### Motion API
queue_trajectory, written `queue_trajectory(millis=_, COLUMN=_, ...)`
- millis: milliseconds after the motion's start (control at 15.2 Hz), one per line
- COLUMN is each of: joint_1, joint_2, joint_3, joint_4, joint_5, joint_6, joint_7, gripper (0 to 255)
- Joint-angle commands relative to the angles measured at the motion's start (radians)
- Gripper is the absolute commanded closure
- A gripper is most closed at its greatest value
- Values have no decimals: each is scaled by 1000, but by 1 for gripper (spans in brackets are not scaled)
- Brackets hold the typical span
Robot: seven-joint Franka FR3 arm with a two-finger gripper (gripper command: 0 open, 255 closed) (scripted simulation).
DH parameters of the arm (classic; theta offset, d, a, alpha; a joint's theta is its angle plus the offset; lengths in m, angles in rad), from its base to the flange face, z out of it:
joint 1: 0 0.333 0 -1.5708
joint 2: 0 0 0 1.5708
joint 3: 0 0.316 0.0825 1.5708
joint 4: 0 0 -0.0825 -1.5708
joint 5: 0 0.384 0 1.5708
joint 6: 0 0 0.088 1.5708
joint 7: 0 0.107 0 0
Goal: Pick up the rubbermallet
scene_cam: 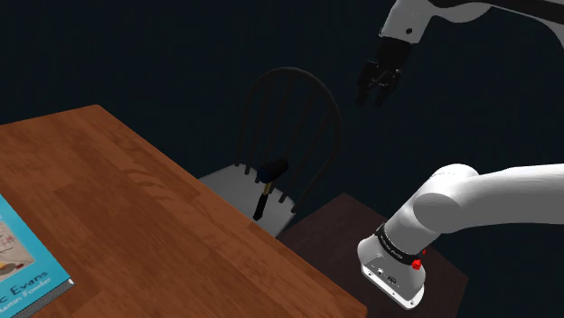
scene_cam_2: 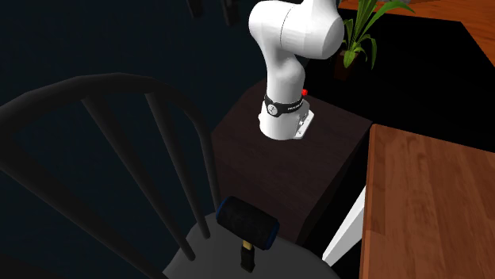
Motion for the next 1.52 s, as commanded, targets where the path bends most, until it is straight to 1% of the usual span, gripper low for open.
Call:
queue_trajectory(millis=0, joint_1=0, joint_2=0, joint_3=0, joint_4=0, joint_5=0, joint_6=0, joint_7=0, gripper=0)
queue_trajectory(millis=264, joint_1=-17, joint_2=-5, joint_3=86, joint_4=-113, joint_5=56, joint_6=144, joint_7=158, gripper=0)
queue_trajectory(millis=462, joint_1=-27, joint_2=15, joint_3=153, joint_4=-180, joint_5=96, joint_6=260, joint_7=273, gripper=0)
queue_trajectory(millis=660, joint_1=-37, joint_2=59, joint_3=223, joint_4=-230, joint_5=133, joint_6=381, joint_7=389, gripper=0)
queue_trajectory(millis=924, joint_1=-56, joint_2=153, joint_3=317, joint_4=-270, joint_5=169, joint_6=550, joint_7=544, gripper=0)
queue_trajectory(millis=1188, joint_1=-90, joint_2=286, joint_3=414, joint_4=-277, joint_5=176, joint_6=722, joint_7=708, gripper=0)
queue_trajectory(millis=1320, joint_1=-115, joint_2=364, joint_3=461, joint_4=-269, joint_5=161, joint_6=806, joint_7=799, gripper=0)
queue_trajectory(millis=1452, joint_1=-146, joint_2=449, joint_3=508, joint_4=-254, joint_5=129, joint_6=887, joint_7=898, gripper=0)
